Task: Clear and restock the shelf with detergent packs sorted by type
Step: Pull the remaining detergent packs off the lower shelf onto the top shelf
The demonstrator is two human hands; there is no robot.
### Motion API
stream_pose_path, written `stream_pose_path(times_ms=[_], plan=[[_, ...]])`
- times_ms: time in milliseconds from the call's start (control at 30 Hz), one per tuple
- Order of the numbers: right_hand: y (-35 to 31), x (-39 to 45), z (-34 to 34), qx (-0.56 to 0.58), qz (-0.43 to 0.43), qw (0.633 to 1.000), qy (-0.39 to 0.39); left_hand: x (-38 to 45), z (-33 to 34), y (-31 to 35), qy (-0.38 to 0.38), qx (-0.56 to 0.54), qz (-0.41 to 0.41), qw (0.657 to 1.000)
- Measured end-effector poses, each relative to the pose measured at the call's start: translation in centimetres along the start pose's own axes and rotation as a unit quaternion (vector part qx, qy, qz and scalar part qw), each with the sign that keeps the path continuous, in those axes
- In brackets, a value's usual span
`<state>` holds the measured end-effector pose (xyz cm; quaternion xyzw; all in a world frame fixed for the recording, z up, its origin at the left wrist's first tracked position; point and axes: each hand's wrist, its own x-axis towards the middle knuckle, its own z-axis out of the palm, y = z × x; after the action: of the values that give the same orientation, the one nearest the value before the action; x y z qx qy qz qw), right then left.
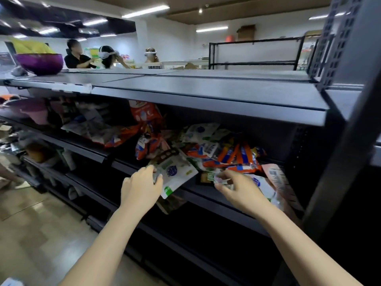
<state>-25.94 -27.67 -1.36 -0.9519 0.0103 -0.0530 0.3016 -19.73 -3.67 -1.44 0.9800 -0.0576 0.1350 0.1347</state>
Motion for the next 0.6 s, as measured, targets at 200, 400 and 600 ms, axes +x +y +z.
stream_pose_path(times_ms=[200, 400, 600], plan=[[-1.7, 4.8, 1.7, 0.017, 0.039, 0.999, -0.015, 4.6, 0.6, -4.4, 0.004, -0.026, -0.019, 0.999], [-2.7, 8.6, 4.3, -0.01, 0.132, 0.991, 0.032, 10.4, 2.4, -8.1, -0.026, -0.052, -0.009, 0.998], [-3.0, 11.8, 7.1, -0.022, 0.256, 0.964, 0.062, 17.7, 4.5, -10.6, -0.126, -0.043, 0.021, 0.991]])
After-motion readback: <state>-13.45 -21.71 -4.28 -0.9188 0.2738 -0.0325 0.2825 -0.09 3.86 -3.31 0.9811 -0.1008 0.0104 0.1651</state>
